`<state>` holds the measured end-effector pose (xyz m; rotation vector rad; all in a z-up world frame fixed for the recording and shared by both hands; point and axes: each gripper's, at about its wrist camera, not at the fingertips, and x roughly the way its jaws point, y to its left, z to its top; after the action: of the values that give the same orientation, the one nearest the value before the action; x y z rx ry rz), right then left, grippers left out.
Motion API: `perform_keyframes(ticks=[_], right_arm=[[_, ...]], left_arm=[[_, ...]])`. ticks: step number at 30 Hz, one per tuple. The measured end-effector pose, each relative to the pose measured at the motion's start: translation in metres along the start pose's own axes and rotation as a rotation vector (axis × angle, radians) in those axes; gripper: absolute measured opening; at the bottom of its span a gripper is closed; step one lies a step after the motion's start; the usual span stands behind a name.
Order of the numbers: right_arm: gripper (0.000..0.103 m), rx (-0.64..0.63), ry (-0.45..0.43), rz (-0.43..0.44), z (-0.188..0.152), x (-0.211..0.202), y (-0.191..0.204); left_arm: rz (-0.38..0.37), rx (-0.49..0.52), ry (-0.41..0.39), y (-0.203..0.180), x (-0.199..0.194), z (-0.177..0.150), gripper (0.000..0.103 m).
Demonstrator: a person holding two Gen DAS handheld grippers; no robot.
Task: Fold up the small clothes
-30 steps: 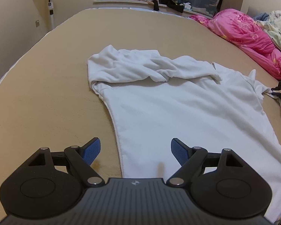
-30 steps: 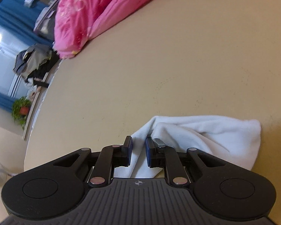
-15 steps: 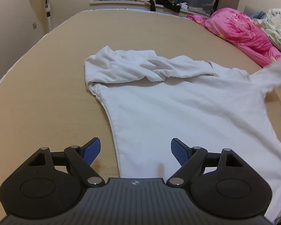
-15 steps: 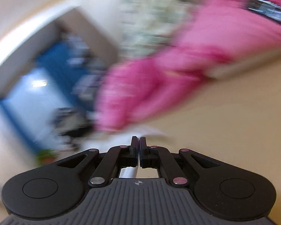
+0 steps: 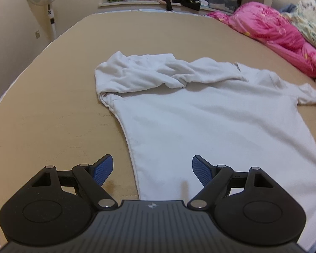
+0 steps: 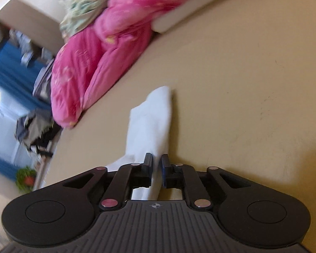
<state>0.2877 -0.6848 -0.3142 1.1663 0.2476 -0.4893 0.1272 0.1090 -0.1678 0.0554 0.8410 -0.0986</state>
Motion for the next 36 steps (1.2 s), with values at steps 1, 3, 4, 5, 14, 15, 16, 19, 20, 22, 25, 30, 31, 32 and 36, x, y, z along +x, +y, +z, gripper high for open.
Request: perform_keyframes(ticks=[1, 3, 4, 5, 14, 15, 16, 19, 20, 22, 25, 30, 31, 32, 36], right_arm=[[0.013, 0.000, 0.009, 0.010, 0.001, 0.001, -0.004], [0.013, -0.021, 0.015, 0.023, 0.006, 0.008, -0.003], [0.013, -0.029, 0.013, 0.028, 0.008, 0.010, -0.001], [0.011, -0.039, 0.005, 0.035, 0.010, 0.009, -0.001], [0.004, -0.149, -0.216, -0.285, 0.022, -0.018, -0.007], [0.002, -0.151, -0.229, -0.283, 0.022, -0.022, -0.009], [0.005, -0.164, -0.254, -0.324, 0.023, -0.028, -0.005], [0.013, -0.180, -0.420, -0.436, 0.026, -0.061, 0.018], [0.013, -0.173, -0.427, -0.409, 0.028, -0.070, 0.026], [0.013, -0.181, -0.400, -0.289, 0.027, -0.091, 0.053], [0.013, -0.284, -0.323, -0.084, 0.007, -0.130, 0.103], [0.024, -0.580, -0.069, 0.206, -0.062, -0.210, 0.179], [0.028, -0.615, -0.013, 0.245, -0.079, -0.226, 0.187], [0.029, -0.643, 0.042, 0.274, -0.095, -0.239, 0.191], [0.031, -0.724, 0.296, 0.362, -0.165, -0.273, 0.187]], left_arm=[[0.001, 0.007, -0.002, 0.000, 0.001, -0.001, 0.086], [-0.003, 0.015, -0.007, -0.001, 0.002, -0.001, 0.086], [-0.007, 0.014, -0.010, -0.001, 0.002, -0.001, 0.086], [-0.012, 0.011, -0.012, -0.002, 0.003, 0.000, 0.086], [-0.077, -0.010, -0.022, -0.003, 0.002, 0.003, 0.086], [-0.081, -0.008, -0.025, -0.003, 0.001, 0.003, 0.086], [-0.084, -0.007, -0.028, -0.004, 0.000, 0.003, 0.086], [-0.096, -0.033, -0.042, 0.000, -0.004, 0.005, 0.086], [-0.095, -0.040, -0.048, 0.001, -0.005, 0.005, 0.086], [-0.073, -0.030, -0.069, 0.002, -0.008, 0.007, 0.086], [-0.021, 0.008, -0.122, -0.002, -0.013, 0.012, 0.086], [-0.028, 0.012, -0.196, -0.020, -0.014, 0.038, 0.055], [-0.029, 0.023, -0.207, -0.029, -0.012, 0.046, 0.046], [-0.033, 0.036, -0.217, -0.039, -0.007, 0.056, 0.027], [-0.084, 0.068, -0.217, -0.085, 0.019, 0.095, 0.015]])
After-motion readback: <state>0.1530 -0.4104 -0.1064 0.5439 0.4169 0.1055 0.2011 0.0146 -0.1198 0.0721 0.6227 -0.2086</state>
